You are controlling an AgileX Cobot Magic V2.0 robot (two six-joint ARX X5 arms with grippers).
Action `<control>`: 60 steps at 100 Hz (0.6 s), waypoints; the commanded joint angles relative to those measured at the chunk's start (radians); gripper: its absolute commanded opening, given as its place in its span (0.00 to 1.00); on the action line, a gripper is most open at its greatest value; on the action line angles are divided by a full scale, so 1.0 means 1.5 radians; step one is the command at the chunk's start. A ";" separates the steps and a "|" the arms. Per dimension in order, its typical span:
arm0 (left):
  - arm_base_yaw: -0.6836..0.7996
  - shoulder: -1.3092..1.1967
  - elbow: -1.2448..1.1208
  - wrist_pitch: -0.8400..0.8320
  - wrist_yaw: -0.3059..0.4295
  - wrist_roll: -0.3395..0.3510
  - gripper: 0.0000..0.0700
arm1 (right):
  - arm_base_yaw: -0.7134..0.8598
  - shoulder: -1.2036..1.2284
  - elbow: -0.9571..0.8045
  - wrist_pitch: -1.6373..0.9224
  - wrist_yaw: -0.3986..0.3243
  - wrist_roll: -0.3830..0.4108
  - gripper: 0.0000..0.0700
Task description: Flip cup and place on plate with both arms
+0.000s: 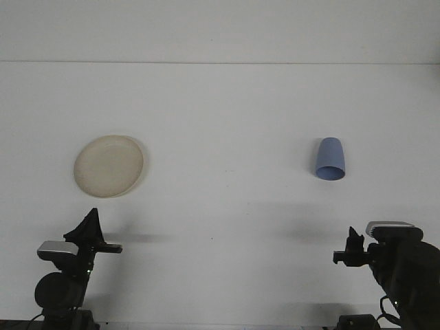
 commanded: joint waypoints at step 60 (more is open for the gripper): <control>-0.002 -0.001 -0.013 0.007 0.001 0.001 0.02 | -0.001 0.185 -0.019 0.272 0.005 0.004 0.52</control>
